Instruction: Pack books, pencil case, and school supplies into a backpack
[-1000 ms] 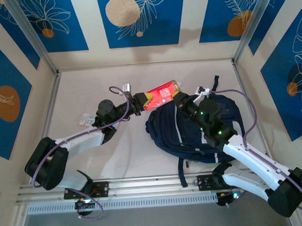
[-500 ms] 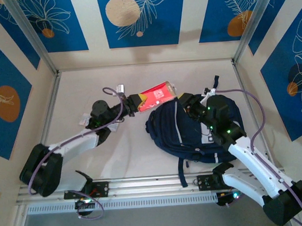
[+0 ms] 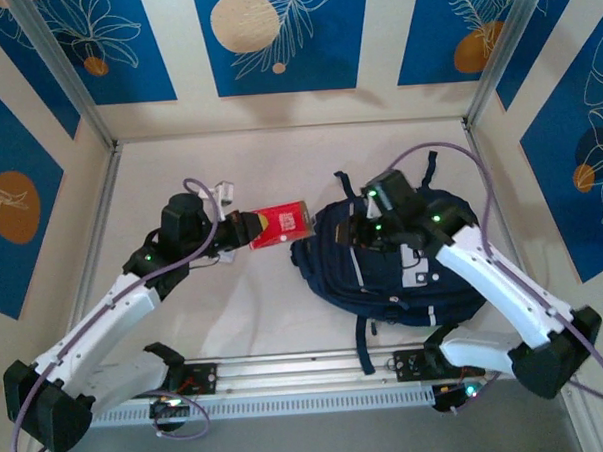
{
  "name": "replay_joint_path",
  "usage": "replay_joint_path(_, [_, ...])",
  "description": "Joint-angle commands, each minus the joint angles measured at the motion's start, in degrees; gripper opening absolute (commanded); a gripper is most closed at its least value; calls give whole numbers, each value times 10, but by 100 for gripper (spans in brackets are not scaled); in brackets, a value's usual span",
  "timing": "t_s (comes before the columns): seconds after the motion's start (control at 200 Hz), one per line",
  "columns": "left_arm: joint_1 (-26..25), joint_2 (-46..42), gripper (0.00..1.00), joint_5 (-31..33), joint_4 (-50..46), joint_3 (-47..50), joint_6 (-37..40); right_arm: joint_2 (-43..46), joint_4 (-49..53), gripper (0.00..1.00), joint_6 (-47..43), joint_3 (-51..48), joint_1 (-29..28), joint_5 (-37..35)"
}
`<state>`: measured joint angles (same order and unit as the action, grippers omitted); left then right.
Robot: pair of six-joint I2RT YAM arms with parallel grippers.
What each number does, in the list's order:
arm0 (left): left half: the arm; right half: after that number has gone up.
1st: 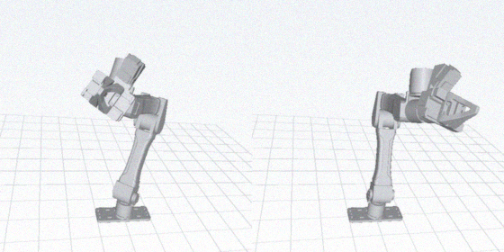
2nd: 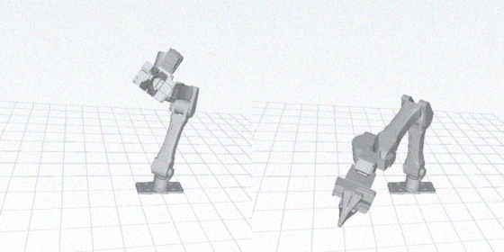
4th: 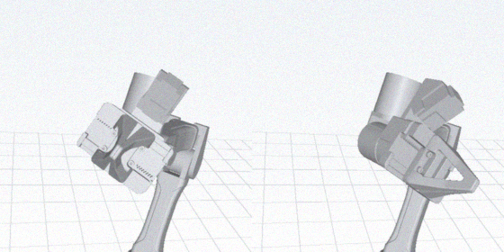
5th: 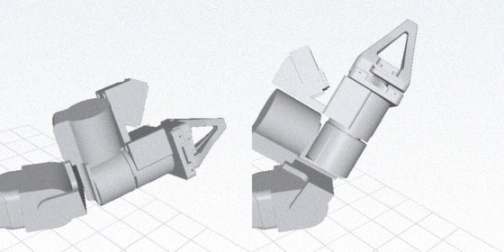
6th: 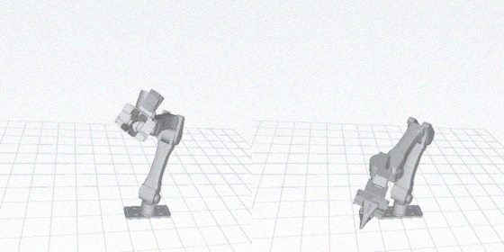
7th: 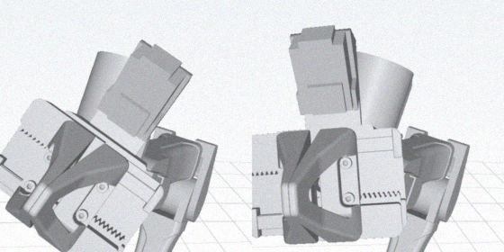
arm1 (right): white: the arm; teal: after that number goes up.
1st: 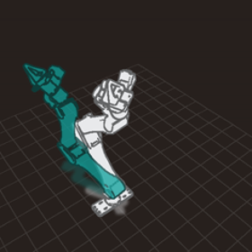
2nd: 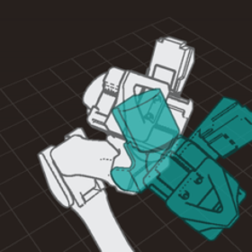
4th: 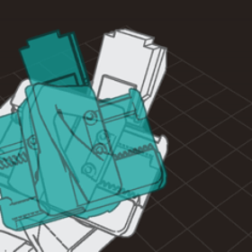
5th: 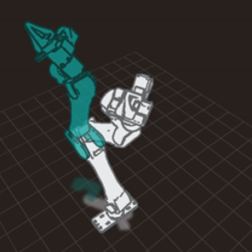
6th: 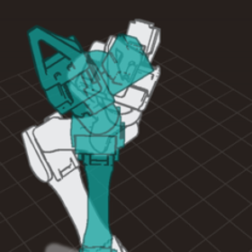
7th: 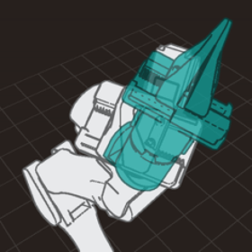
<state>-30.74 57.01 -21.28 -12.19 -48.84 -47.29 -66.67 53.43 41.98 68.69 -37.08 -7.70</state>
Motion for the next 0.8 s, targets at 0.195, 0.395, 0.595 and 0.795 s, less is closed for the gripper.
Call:
replay_joint_path(0.195, [7,-34,0,44,-81,27,53,-53,151,63,-74,95,-67,-230])
replay_joint_path(0.395, [11,-48,0,45,-75,45,49,27,13,99,-108,9,-12,-125])
replay_joint_path(0.595, [13,-66,0,48,-78,61,48,2,-19,99,-124,-2,0,-99])
replay_joint_path(0.795, [15,-85,0,43,-82,79,45,-76,-3,97,-84,0,17,-74])
